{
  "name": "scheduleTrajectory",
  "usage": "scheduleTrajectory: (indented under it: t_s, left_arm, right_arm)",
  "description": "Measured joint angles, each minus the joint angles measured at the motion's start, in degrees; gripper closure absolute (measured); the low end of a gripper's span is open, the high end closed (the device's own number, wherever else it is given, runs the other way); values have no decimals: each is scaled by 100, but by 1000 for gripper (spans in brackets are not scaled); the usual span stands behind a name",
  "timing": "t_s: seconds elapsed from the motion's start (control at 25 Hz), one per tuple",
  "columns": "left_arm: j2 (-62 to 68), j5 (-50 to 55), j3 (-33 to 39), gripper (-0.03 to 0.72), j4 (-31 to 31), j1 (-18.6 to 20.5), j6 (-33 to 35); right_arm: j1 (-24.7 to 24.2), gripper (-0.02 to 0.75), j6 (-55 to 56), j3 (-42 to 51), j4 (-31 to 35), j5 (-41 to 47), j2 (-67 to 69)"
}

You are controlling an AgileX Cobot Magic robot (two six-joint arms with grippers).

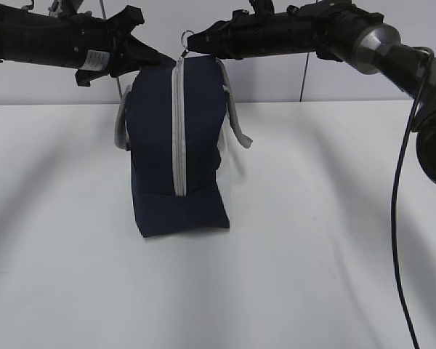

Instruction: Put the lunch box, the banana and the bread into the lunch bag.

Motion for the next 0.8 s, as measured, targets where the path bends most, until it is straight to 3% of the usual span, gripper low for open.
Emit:
scheduleTrajectory:
  t_s: [0.2,0.8]
  left_arm:
    - [-6,77,0,666,25,0,99]
    - [-201,912,0,668,75,0,1256]
  right_arm:
    - [-4,754,3,-23,0,-26,0]
    - [-108,754,324,-307,0,-93,0]
